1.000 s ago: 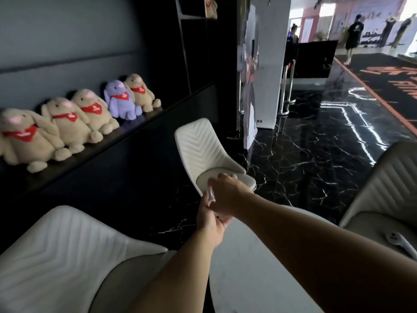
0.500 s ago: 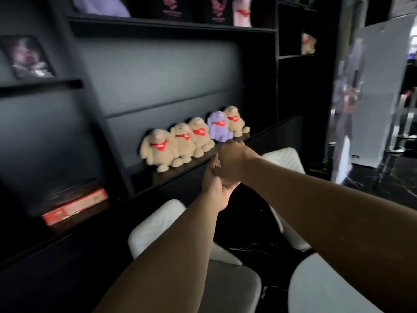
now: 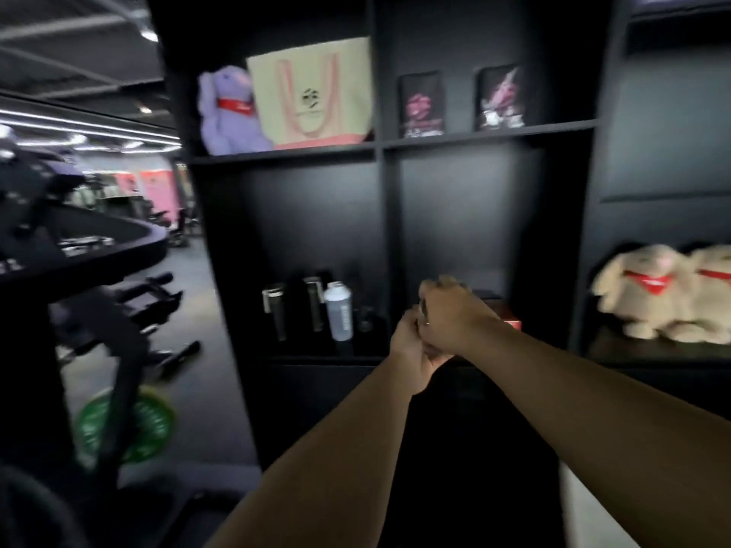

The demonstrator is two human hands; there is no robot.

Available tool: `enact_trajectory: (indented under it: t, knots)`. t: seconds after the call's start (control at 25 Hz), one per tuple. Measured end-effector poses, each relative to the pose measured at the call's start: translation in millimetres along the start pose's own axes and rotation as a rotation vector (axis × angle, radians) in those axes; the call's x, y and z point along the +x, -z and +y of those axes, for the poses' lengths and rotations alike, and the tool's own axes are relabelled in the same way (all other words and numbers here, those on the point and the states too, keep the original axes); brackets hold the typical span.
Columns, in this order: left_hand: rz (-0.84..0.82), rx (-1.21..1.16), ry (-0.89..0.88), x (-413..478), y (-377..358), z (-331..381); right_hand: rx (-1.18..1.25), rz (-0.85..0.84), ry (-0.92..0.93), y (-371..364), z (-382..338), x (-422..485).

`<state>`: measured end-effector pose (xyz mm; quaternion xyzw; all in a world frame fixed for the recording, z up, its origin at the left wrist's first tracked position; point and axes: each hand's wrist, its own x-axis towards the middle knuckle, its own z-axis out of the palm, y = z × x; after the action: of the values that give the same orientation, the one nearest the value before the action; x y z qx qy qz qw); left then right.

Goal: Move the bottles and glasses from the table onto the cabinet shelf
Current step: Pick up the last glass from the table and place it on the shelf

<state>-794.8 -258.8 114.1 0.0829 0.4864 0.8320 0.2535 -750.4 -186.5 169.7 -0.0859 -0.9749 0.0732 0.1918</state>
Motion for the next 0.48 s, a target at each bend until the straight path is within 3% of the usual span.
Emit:
enact_trajectory:
  t: [0.2, 0.48]
  knots:
    - [0.196, 0.098, -0.005, 64, 169, 81, 0.099, -0.051, 0.082, -99, -135, 110]
    - [0.312, -0.053, 0.098, 171, 306, 110, 0.110, -0.199, 0.157, -212, -204, 224]
